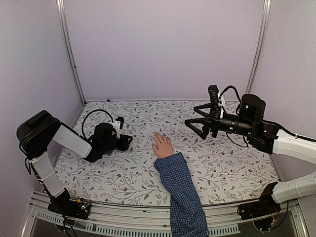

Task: Paint the nails
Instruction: Place the nail polish bottle at the center of the board, then reset both arms

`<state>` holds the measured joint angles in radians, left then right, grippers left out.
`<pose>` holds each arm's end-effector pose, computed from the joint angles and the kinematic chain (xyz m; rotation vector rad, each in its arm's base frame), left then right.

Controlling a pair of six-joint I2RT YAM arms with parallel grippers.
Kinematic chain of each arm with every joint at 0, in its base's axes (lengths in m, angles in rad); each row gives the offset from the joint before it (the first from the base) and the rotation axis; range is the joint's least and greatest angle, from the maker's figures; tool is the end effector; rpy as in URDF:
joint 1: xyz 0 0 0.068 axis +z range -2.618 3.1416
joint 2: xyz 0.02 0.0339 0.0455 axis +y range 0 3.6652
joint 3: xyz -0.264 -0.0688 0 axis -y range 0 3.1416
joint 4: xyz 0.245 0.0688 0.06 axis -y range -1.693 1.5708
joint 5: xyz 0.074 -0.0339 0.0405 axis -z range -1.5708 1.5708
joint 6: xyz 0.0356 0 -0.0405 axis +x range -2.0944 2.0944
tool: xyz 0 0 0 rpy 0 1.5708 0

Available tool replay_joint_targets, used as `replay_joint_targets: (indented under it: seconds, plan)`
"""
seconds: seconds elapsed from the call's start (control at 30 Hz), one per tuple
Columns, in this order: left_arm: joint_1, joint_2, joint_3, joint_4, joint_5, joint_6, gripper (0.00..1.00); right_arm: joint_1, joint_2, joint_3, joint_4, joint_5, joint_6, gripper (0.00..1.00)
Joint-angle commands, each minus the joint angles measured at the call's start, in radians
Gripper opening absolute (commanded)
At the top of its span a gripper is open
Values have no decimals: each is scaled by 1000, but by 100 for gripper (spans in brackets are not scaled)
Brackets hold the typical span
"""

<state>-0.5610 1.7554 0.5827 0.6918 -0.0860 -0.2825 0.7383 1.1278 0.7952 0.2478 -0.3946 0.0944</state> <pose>0.2690 -0.1654 0.1198 0.2347 2.0649 -0.4340 0.1864 0.1881 0.3197 -0.8392 1.5233 0.9482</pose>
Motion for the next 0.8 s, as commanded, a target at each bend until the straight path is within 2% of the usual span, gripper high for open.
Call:
replay_joint_targets:
  seconds: [0.0,0.03,0.13,0.17,0.37,0.53,0.77]
  plan:
    - [-1,-56,21,-75,8,7,55,-5,4,12,15,-3,13,99]
    - [0,-78,24,-96,15,7,61,-5,4,12,16,-2,14,99]
    - [-3,-147,59,-192,33,16,94,-7,5,9,18,7,17,99]
    - [-1,-167,78,-235,37,19,99,-8,8,10,18,9,19,99]
    - [1,-258,206,-446,39,38,100,-18,21,9,25,5,34,99]
    - [0,-347,283,-523,70,7,100,-36,23,-2,29,-1,44,99]
    - [-15,-490,330,-672,17,-28,100,-76,-9,-65,45,4,64,99]
